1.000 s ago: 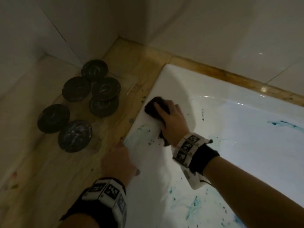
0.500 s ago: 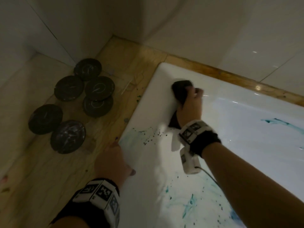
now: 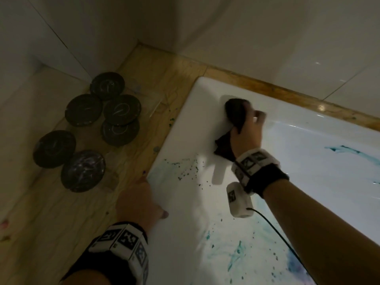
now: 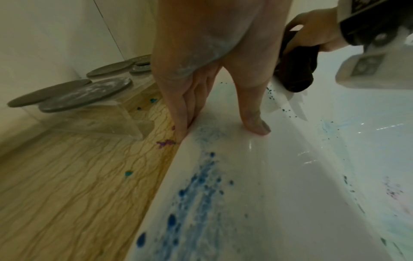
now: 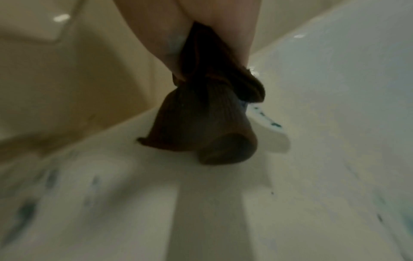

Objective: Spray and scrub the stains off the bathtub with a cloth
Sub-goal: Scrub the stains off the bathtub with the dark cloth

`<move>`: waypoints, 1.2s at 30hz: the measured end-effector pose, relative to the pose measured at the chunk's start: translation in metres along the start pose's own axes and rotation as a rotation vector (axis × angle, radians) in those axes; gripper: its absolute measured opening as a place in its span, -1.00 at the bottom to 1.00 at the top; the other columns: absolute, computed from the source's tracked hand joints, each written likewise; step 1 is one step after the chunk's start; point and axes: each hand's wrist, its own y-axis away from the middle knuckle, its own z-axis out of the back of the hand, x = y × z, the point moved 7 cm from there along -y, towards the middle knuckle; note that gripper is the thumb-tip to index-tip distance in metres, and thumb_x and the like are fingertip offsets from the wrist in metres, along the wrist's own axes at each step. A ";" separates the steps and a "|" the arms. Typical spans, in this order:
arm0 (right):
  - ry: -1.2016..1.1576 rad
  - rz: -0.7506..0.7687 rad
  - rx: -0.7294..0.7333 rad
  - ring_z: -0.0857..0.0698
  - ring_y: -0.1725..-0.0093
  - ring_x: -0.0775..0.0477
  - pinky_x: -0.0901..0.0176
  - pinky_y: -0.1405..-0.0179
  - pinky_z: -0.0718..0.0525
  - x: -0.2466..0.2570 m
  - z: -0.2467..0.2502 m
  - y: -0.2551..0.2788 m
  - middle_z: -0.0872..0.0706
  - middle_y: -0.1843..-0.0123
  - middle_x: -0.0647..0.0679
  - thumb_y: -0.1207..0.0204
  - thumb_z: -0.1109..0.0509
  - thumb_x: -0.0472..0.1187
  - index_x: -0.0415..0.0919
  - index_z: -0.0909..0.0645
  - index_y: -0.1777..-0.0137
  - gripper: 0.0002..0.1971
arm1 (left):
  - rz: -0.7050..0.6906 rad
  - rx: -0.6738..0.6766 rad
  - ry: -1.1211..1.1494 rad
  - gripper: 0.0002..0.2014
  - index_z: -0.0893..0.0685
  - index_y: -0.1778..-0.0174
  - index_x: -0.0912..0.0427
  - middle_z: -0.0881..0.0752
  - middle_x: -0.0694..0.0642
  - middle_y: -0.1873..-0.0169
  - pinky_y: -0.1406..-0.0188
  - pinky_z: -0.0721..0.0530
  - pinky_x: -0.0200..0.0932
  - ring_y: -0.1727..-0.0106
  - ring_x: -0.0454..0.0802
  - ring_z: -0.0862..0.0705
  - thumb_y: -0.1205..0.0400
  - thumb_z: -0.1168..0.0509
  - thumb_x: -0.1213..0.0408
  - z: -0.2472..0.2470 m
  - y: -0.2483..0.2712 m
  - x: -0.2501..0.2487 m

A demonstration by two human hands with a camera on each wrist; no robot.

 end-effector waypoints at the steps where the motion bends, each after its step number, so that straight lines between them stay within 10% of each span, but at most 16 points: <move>1: 0.023 0.108 0.077 -0.50 -0.27 -0.40 -0.10 -0.40 -0.46 0.013 -0.015 0.009 -0.34 -0.39 -0.34 -0.40 -0.16 -0.38 -0.24 -0.38 -0.48 -0.42 | -0.008 0.002 -0.002 -0.06 -0.27 -0.49 0.18 -0.44 0.08 -0.40 -0.34 -0.42 -0.15 -0.39 0.06 -0.47 -0.27 -0.57 -0.05 0.001 0.001 -0.001; 4: 0.111 0.427 0.309 -0.54 -0.20 -0.50 -0.28 -0.27 -0.54 0.043 -0.056 0.061 -0.49 -0.30 -0.44 -0.35 -0.05 -0.14 -0.27 -0.53 -0.39 -0.40 | -0.017 0.016 0.000 -0.02 -0.15 -0.56 0.18 -0.32 0.08 -0.50 -0.41 -0.35 -0.15 -0.48 0.06 -0.38 -0.33 -0.53 -0.06 0.002 0.002 -0.002; 8: 0.161 0.728 0.474 -0.61 -0.05 -0.46 -0.16 -0.02 -0.65 0.067 -0.064 0.103 -0.59 -0.19 -0.40 -0.32 -0.30 -0.35 -0.24 -0.62 -0.29 -0.51 | -0.034 0.033 0.007 -0.08 -0.15 -0.55 0.16 -0.35 0.11 -0.48 -0.37 -0.41 -0.10 -0.46 0.07 -0.41 -0.39 -0.49 -0.06 0.000 0.003 -0.003; 12: -0.049 0.341 0.190 -0.55 -0.19 -0.28 0.36 -0.10 -0.54 0.065 -0.027 0.030 -0.52 -0.17 -0.09 -0.54 -0.21 -0.30 -0.27 -0.50 -0.35 -0.62 | 0.002 0.039 0.031 -0.02 -0.08 -0.60 0.16 -0.26 0.10 -0.53 -0.46 -0.30 -0.12 -0.52 0.07 -0.31 -0.39 -0.49 -0.05 -0.004 0.003 0.001; 15: 0.312 0.196 0.240 -0.33 -0.41 -0.25 0.09 -0.42 -0.37 0.059 -0.027 -0.014 -0.29 -0.48 -0.19 -0.54 -0.19 -0.39 -0.13 -0.27 -0.56 -0.43 | 0.015 0.020 0.023 -0.04 -0.21 -0.53 0.18 -0.40 0.10 -0.45 -0.38 -0.39 -0.13 -0.43 0.07 -0.43 -0.31 -0.55 -0.06 -0.004 0.000 0.002; 26: 0.277 0.629 0.880 -0.54 -0.30 -0.10 0.19 -0.30 -0.44 0.083 -0.064 0.073 -0.65 -0.30 -0.05 -0.37 -0.32 -0.49 -0.10 -0.72 -0.17 -0.56 | 0.021 0.032 0.045 0.00 -0.11 -0.57 0.17 -0.30 0.12 -0.52 -0.45 -0.32 -0.08 -0.51 0.11 -0.34 -0.33 -0.54 -0.03 -0.003 0.000 0.001; 31: 0.239 0.497 0.528 -0.45 -0.37 -0.22 0.14 -0.36 -0.37 0.086 -0.051 0.011 -0.46 -0.39 -0.18 -0.46 -0.31 -0.36 -0.04 -0.53 -0.40 -0.51 | 0.020 0.032 0.064 0.02 -0.16 -0.56 0.17 -0.31 0.11 -0.51 -0.45 -0.32 -0.10 -0.50 0.10 -0.35 -0.29 -0.57 -0.03 -0.006 -0.002 0.003; 36: 0.475 0.610 0.685 -0.31 -0.43 -0.20 0.12 -0.36 -0.29 0.093 -0.086 0.036 -0.27 -0.55 -0.14 -0.53 -0.23 -0.38 0.00 -0.34 -0.53 -0.43 | 0.025 0.059 0.064 -0.02 -0.14 -0.56 0.17 -0.32 0.13 -0.50 -0.43 -0.34 -0.08 -0.49 0.11 -0.35 -0.34 -0.54 -0.02 -0.007 -0.002 0.002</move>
